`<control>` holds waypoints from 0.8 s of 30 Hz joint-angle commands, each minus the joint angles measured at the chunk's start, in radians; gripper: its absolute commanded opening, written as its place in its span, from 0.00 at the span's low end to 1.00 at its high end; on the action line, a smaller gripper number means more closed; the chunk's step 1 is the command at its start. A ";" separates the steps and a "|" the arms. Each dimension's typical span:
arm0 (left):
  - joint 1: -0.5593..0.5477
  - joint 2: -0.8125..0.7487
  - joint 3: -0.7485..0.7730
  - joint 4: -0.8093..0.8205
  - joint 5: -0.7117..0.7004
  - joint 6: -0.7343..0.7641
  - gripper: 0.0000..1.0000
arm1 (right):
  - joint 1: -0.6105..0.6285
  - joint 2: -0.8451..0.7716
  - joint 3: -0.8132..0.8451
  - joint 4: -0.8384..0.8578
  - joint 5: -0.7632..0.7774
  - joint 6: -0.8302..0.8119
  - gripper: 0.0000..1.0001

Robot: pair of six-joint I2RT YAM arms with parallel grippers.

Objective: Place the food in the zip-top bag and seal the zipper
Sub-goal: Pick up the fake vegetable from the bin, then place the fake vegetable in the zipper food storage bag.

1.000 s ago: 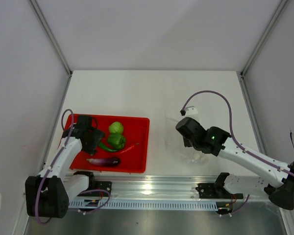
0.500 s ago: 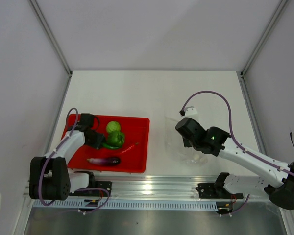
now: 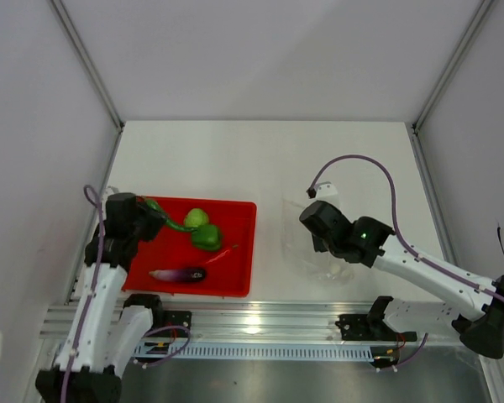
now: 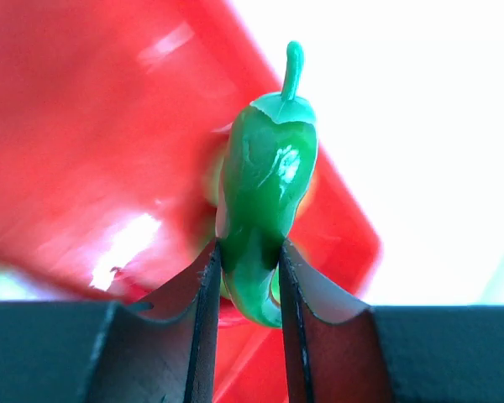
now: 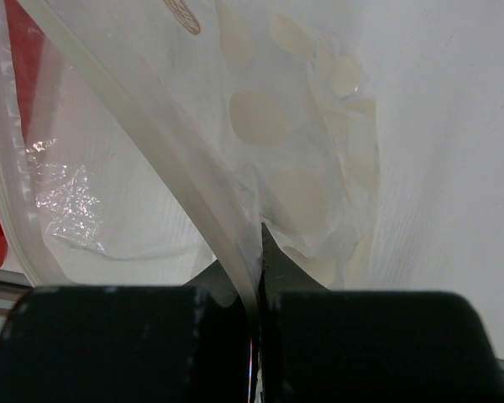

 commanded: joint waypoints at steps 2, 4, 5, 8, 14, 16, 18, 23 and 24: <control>0.007 -0.231 -0.003 0.160 0.288 0.163 0.02 | 0.008 0.025 0.068 0.030 -0.002 0.012 0.00; 0.003 -0.322 -0.064 0.359 0.434 0.130 0.02 | 0.008 0.045 0.078 0.027 0.004 0.026 0.00; -0.002 -0.328 -0.099 0.424 0.556 0.072 0.02 | 0.008 0.050 0.087 0.025 0.006 0.030 0.00; -0.094 -0.275 -0.107 0.567 0.631 0.044 0.01 | 0.011 0.073 0.101 0.023 -0.002 0.049 0.00; -0.431 -0.115 0.022 0.544 0.464 0.122 0.01 | 0.020 0.071 0.113 0.020 -0.014 0.087 0.00; -0.500 -0.089 0.046 0.533 0.386 0.128 0.01 | 0.021 0.065 0.111 0.023 -0.019 0.098 0.00; -0.591 -0.081 0.049 0.538 0.268 0.122 0.00 | 0.023 0.062 0.108 0.030 -0.027 0.112 0.00; -0.744 -0.068 0.022 0.665 0.021 0.054 0.01 | 0.023 0.070 0.107 0.037 -0.057 0.138 0.00; -0.761 -0.055 0.034 0.674 -0.010 0.048 0.01 | 0.024 0.071 0.107 0.037 -0.062 0.142 0.00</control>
